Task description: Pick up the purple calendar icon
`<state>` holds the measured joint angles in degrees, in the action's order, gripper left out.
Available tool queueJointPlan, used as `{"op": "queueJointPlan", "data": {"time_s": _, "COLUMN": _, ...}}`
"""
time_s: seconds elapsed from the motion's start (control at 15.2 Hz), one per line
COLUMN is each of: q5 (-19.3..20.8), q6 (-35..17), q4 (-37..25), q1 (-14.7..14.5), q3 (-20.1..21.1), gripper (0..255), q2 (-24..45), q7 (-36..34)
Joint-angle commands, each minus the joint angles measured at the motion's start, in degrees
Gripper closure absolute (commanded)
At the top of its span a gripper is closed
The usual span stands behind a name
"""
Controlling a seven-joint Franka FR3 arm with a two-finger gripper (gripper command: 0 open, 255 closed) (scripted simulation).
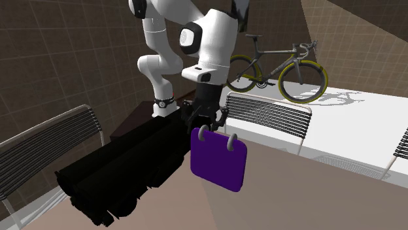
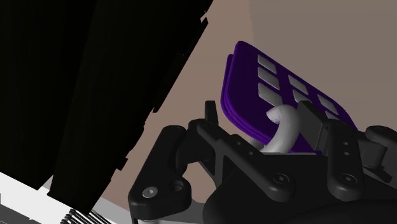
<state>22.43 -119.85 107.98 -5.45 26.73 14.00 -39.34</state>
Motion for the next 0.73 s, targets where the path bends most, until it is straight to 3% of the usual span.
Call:
{"op": "queueJointPlan", "data": {"time_s": 0.0, "q5": -0.3, "q6": 0.5, "q4": -0.3, "q1": 0.0, "q3": 0.1, "gripper": 255, "q2": -0.3, "q7": 0.3}}
{"op": "queueJointPlan", "data": {"time_s": 0.66, "q5": -2.7, "q6": 6.9, "q4": -4.8, "q1": 0.3, "q3": 0.7, "gripper": 255, "q2": -2.9, "q7": 3.0}}
